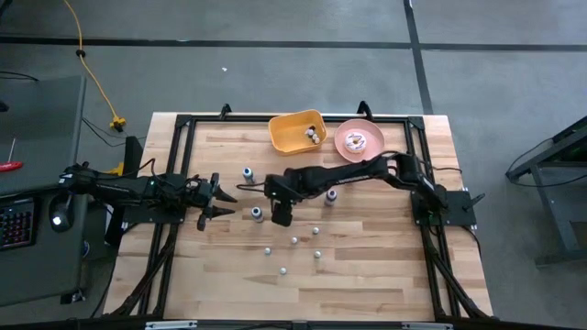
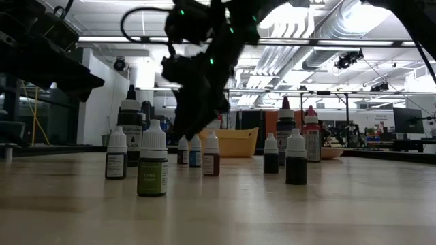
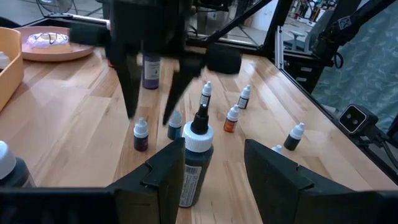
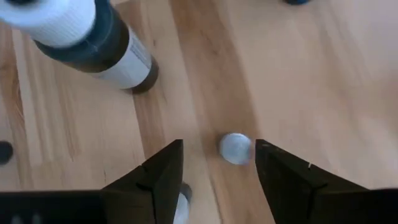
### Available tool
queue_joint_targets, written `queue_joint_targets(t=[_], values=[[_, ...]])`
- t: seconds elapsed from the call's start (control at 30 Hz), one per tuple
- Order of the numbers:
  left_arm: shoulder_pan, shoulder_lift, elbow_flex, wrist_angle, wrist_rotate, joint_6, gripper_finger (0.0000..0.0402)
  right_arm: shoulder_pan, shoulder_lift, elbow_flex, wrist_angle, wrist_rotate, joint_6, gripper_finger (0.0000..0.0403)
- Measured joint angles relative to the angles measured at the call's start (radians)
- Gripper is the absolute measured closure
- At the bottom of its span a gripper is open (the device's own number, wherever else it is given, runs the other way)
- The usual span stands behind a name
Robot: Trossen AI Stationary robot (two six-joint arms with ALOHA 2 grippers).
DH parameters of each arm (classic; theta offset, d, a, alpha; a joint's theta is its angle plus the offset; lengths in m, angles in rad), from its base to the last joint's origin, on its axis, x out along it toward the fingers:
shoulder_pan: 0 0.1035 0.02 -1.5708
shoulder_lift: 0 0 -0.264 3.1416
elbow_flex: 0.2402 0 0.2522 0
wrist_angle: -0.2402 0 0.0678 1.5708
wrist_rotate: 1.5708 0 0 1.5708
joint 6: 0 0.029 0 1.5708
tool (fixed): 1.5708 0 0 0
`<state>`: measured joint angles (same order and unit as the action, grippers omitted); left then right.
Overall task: Pick & Place food coloring
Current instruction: Put the small violet food coloring bottle into the yellow bin
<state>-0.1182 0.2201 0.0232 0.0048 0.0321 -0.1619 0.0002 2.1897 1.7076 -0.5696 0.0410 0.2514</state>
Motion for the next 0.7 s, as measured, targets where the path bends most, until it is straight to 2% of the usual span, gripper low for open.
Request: queue_joint_targets(t=[0.13,0.27,0.5,0.7], values=[[0.0,0.0,0.0,0.0,0.002,0.0,0.0238,0.011,-0.064,-0.148,0.163,0.04,0.061,0.0212],[0.0,0.0,0.0,0.0,0.003,0.0,0.0238,0.032,-0.119,-0.235,0.199,0.134,0.078,0.0212],[0.0,0.0,0.0,0.0,0.002,0.0,0.0238,0.034,-0.147,-0.318,0.286,0.108,0.105,0.0212],[0.0,0.0,0.0,0.0,0.002,0.0,0.0238,0.035,-0.147,-0.398,0.461,0.125,0.11,0.0212]])
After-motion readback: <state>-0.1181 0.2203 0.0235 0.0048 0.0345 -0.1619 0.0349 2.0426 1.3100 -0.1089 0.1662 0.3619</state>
